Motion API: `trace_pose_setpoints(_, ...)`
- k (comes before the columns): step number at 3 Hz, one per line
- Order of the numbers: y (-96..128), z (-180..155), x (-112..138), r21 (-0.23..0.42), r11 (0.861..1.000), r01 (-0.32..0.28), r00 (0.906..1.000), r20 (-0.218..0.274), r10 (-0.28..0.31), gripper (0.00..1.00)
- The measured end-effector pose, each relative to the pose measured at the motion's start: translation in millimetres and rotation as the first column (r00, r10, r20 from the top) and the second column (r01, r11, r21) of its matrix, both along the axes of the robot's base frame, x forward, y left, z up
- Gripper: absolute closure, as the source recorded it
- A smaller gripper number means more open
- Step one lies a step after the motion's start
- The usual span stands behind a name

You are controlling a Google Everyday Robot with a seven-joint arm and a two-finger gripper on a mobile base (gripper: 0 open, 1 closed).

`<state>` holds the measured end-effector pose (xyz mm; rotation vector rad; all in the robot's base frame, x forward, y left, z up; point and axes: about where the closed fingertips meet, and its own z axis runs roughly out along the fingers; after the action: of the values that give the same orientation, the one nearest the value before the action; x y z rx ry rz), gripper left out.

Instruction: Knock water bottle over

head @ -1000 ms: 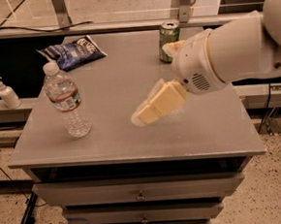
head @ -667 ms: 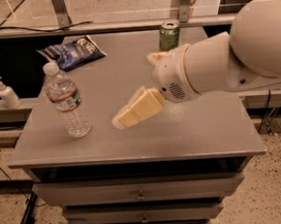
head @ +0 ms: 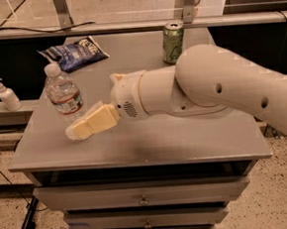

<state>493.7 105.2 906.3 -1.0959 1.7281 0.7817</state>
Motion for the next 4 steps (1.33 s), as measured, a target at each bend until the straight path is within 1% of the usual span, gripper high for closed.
trace_pose_setpoints(1,41,0,2,0.09,0.996,-0.03,0.9994,-0.016,0.031,0.0)
trace_pose_setpoints(2,63,2,6,0.141,0.989,-0.048,0.9988,-0.005,0.049,0.17)
trace_pose_setpoints(3,69,4,17,0.162,0.986,-0.05,0.9985,0.029,0.046,0.41)
trace_pose_setpoints(4,55,11,29,0.14,0.99,-0.025,0.9978,0.065,0.016,0.64)
